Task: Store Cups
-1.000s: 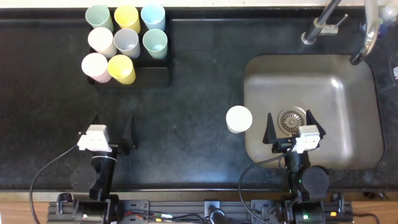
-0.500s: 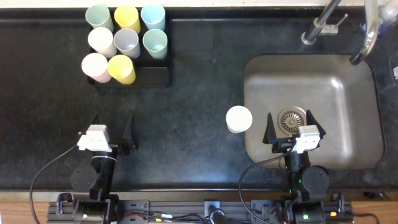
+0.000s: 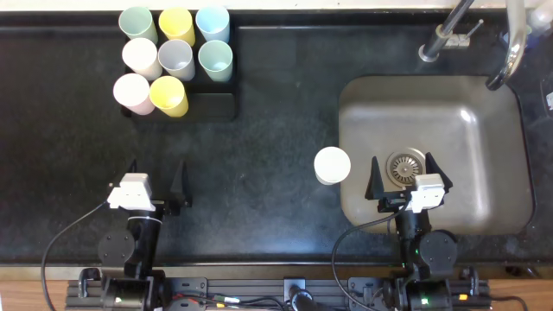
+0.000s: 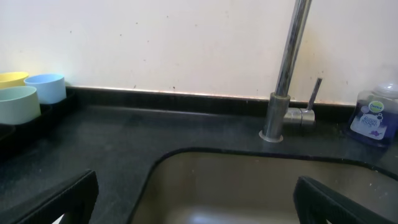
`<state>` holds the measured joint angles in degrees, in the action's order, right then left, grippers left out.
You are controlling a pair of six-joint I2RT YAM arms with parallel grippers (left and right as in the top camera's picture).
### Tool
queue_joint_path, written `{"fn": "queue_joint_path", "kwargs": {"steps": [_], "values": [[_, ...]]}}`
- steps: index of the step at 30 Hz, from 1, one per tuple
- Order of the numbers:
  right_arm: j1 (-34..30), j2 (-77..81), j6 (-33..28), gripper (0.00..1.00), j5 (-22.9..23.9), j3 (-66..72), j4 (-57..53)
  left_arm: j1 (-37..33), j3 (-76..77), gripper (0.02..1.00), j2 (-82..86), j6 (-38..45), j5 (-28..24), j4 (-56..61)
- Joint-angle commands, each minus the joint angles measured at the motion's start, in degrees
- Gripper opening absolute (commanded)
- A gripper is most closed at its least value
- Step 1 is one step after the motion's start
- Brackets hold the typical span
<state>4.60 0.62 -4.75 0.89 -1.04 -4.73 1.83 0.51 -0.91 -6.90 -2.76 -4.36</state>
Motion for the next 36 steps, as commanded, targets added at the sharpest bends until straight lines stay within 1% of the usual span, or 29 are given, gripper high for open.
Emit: {"fn": "queue_joint_path", "kwargs": {"steps": [1,15,18,22,24,28,30,32,35,36], "values": [[0.28,-0.42,-0.17,0.998,0.07,0.76,0.31,-0.11,-0.04,1.000,0.74,1.49,-0.98,-0.26],[0.28,0.68,-0.17,0.998,0.42,0.09,1.75,-0.11,-0.04,1.000,0.74,1.49,-0.96,-0.26],[0.28,4.55,-0.22,0.998,0.55,-3.76,1.62,-0.11,-0.04,1.000,0.74,1.49,-0.98,-0.26],[0.28,16.35,-0.46,0.998,0.85,-15.08,-0.02,-0.11,-0.04,1.000,0.74,1.49,-0.96,-0.26],[0.28,22.32,-0.37,0.998,0.55,-21.92,-4.55,-0.11,-0.04,1.000,0.74,1.49,-0.96,-0.26],[0.28,35.41,-0.37,0.998,0.33,-38.45,-21.53,-0.11,-0.04,1.000,0.74,1.49,-0.96,-0.26],[0.28,42.29,0.24,0.998,-1.01,-46.58,-31.15,-0.11,-0.04,1.000,0.74,1.49,-0.96,-0.26],[0.28,48.41,1.01,0.998,-3.48,-53.31,-40.33,-0.11,-0.04,1.000,0.74,1.49,-0.96,-0.26],[0.28,57.90,0.98,0.998,-9.88,-62.69,-53.53,-0.11,-0.04,0.998,0.74,1.49,-0.96,-0.26],[0.28,60.24,0.96,0.998,-11.39,-64.48,-56.11,-0.11,-0.04,1.000,0.74,1.49,-0.98,-0.26]]}}
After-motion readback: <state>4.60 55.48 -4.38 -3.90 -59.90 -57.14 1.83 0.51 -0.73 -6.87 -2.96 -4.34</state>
